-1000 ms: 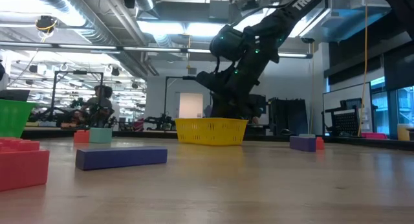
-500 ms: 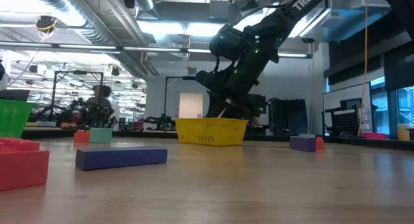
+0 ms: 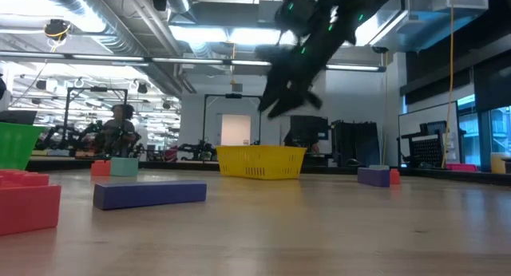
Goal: Sort & place blocks by color
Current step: Put the top violet block into the yellow bin
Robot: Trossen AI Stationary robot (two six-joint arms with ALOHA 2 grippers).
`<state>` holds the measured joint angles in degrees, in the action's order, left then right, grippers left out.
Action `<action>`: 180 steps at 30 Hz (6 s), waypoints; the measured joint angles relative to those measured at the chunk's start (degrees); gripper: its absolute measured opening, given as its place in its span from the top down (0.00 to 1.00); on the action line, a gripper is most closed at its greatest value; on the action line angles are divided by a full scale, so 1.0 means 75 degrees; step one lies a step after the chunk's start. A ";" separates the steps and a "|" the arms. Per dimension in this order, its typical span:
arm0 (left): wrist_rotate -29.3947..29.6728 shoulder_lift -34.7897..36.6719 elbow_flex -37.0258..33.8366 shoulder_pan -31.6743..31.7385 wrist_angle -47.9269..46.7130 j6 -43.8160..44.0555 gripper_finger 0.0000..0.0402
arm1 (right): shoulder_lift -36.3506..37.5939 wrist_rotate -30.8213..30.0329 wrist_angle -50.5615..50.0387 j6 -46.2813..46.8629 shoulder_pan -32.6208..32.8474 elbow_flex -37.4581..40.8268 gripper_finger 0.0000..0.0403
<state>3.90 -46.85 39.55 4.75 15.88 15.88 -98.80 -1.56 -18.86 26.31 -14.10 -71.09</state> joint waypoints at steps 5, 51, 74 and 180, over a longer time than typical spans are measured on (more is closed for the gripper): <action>-0.0009 0.0000 0.0000 -0.0002 0.0000 0.0000 0.55 | 0.1357 -0.0018 -0.0069 -0.0771 0.0452 0.0514 0.62; -0.0053 0.0000 0.0000 -0.0002 0.0010 0.0032 0.55 | 0.5109 -0.0813 0.0978 0.1245 0.1902 0.2868 0.62; -0.0053 0.0000 0.0000 0.0000 0.0058 0.0061 0.55 | 0.0968 -0.1566 -0.4341 0.6859 0.2152 0.1641 0.62; -0.0822 0.0000 -0.0009 0.0000 -0.0055 0.0262 0.55 | 0.2077 -0.0964 0.5862 0.0193 0.2753 0.3061 0.85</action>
<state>-2.26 -46.85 39.48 4.75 15.46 17.85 -83.22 -8.80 25.10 27.76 6.55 -48.14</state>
